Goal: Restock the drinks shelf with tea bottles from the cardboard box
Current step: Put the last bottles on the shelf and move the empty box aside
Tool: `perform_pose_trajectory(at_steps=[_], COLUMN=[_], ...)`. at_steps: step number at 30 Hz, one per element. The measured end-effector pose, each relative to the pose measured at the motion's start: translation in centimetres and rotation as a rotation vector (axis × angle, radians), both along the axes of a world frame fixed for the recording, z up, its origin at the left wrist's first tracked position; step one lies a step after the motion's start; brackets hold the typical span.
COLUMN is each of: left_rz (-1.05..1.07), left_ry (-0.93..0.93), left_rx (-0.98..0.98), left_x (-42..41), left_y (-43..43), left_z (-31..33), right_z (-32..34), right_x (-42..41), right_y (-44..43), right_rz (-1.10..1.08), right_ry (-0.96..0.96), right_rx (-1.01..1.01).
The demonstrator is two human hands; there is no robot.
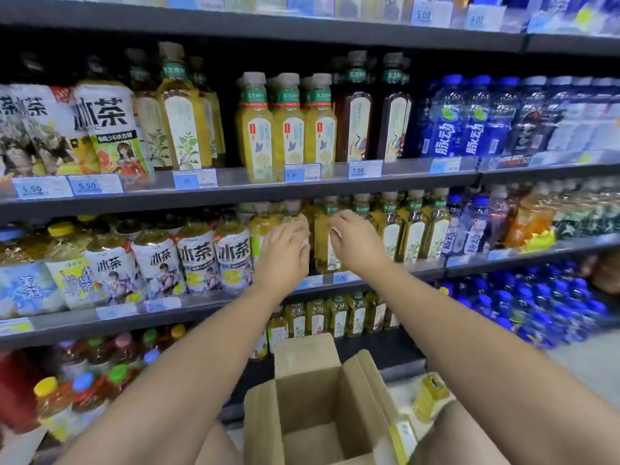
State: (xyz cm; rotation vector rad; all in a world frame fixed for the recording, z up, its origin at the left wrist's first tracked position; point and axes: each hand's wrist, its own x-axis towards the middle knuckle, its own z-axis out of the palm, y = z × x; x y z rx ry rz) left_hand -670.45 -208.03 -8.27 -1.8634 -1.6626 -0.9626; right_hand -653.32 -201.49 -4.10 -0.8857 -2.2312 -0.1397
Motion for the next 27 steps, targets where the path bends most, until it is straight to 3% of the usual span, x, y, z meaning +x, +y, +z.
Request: perform_pose_trajectory(at_steps=[8, 18, 27], left_rz=[-0.254, -0.316, -0.271], left_ry=[0.017, 0.132, 0.056], left_rx=[-0.289, -0.931, -1.083], left_x=[12.3, 22.7, 29.0], left_y=[2.2, 6.5, 16.2], left_z=[-12.0, -26.3, -33.6], right_z=[-10.2, -27.7, -39.6], right_x=[15.3, 28.7, 35.5], right_y=[-1.1, -0.6, 5.9], right_rz=[-0.233, -0.523, -0.801], right_ry=[-0.081, -0.078, -0.072], right_rx=[-0.405, -0.822, -0.962])
